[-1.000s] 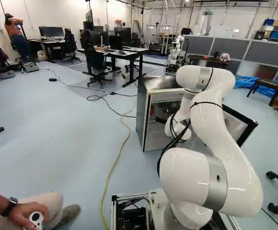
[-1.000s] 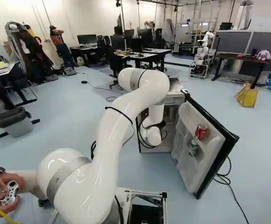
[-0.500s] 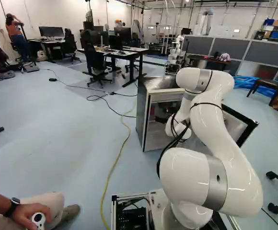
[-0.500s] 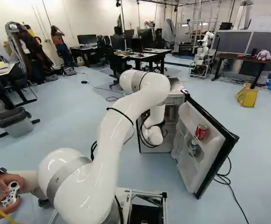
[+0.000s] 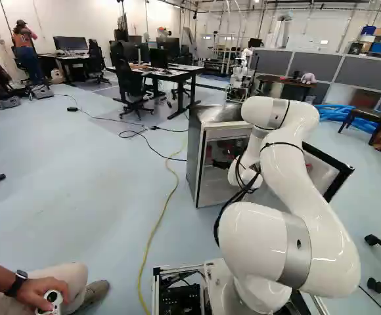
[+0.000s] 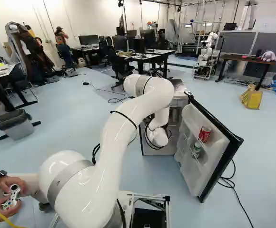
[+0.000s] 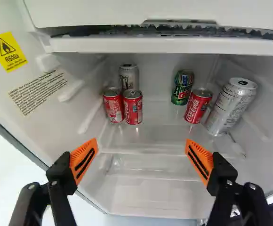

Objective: Grab a drink from the fridge

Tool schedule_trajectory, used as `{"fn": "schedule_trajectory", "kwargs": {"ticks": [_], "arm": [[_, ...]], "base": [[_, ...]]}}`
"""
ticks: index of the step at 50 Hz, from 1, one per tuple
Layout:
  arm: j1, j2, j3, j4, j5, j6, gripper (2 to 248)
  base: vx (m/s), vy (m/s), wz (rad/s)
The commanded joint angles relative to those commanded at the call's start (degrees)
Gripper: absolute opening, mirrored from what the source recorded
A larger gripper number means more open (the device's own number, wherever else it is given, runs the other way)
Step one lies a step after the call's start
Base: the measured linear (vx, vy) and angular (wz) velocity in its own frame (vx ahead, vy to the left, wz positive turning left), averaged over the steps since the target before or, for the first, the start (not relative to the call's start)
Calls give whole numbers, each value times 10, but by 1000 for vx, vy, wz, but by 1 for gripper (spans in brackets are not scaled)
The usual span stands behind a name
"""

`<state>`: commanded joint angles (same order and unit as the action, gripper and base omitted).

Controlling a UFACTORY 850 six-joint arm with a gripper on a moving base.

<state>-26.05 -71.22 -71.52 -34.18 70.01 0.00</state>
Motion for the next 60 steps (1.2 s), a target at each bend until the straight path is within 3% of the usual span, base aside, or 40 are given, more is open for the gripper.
{"fn": "schedule_trajectory", "kwargs": {"ticks": [27,45,46,50,51,60], "arm": [[11,-32,-63,-1,-21,0,247],[12,-36,-70,-1,-26,0,243],[12,-36,-70,-1,-26,0,230],[12,-36,-70,-1,-26,0,230],[12,-36,-70,-1,-26,0,217],[12,-36,-70,-1,-26,0,206]], "base": [[0,0,0],[0,0,0],[0,0,0],[0,0,0],[0,0,0],[0,0,0]]}}
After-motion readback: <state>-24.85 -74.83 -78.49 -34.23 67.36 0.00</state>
